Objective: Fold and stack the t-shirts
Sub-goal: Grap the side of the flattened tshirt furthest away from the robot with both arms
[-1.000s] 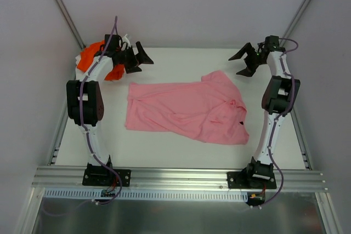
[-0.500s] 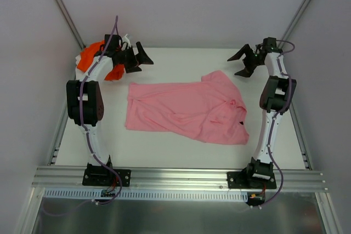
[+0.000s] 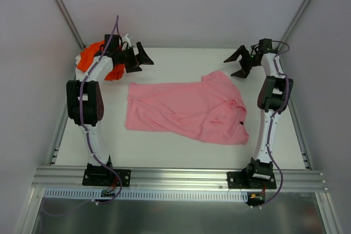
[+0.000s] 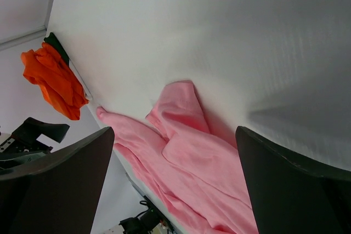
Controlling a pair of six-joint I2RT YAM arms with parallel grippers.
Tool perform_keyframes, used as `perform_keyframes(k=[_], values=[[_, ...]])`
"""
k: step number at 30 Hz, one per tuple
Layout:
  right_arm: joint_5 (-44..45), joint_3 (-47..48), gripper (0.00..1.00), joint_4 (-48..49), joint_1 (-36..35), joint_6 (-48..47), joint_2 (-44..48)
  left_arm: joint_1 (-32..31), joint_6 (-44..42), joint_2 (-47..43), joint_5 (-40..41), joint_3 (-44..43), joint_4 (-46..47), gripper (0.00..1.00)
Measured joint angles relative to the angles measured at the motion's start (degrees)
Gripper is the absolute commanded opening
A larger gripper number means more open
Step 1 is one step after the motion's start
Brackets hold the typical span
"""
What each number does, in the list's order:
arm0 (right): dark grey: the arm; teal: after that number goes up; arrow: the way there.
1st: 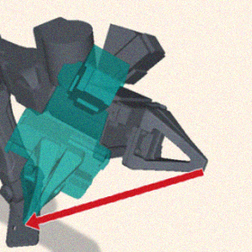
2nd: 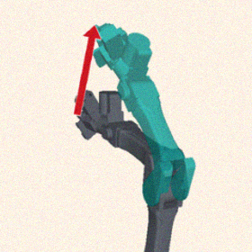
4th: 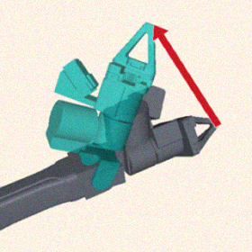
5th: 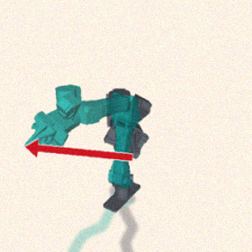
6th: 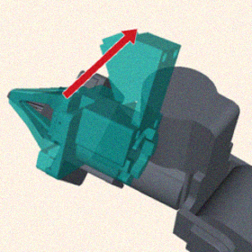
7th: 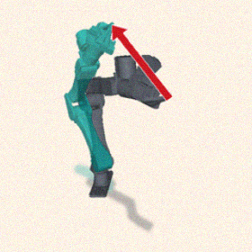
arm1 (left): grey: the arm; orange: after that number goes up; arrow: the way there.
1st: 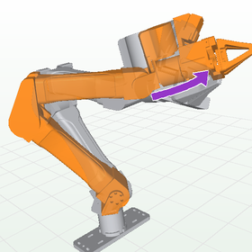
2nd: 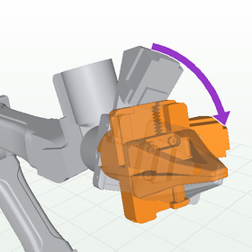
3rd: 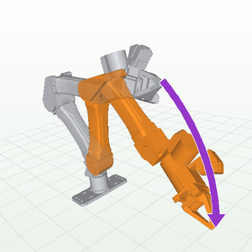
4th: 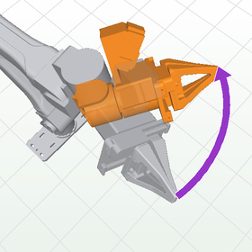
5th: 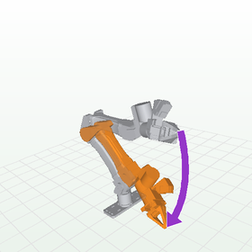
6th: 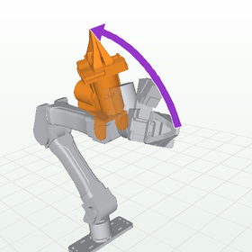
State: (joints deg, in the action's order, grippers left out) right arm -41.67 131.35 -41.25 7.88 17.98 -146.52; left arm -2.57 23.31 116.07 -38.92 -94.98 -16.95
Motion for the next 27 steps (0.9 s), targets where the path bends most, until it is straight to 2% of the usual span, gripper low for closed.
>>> perform_keyframes(k=[16,19,20,23,24,25,27], values=[[-7.30,-4.46,0.98,7.54,-3.02,7.45,-1.75,0.07,-0.20,0.00,-0.07,0.00,-0.02,0.99],[-8.63,-5.42,0.83,8.59,-3.82,8.37,-1.84,0.07,-0.20,0.00,-0.09,0.00,-0.02,0.99],[-9.03,-5.92,0.71,8.85,-3.98,8.61,-1.84,0.07,-0.20,0.00,-0.09,0.00,-0.02,0.99],[-9.90,-7.63,0.46,9.35,-4.37,9.25,-1.88,0.07,-0.20,0.00,-0.09,0.00,0.00,0.99],[-10.12,-8.02,0.42,9.35,-4.44,9.40,-1.99,0.07,-0.20,0.00,-0.09,0.00,0.00,0.99],[-10.25,-8.31,0.31,9.35,-4.46,9.90,-2.10,0.28,-0.20,0.00,-0.09,0.00,0.00,0.99],[-10.27,-8.96,0.21,9.33,-4.48,9.94,-2.19,0.42,-0.20,0.00,-0.11,0.00,0.02,0.99]])
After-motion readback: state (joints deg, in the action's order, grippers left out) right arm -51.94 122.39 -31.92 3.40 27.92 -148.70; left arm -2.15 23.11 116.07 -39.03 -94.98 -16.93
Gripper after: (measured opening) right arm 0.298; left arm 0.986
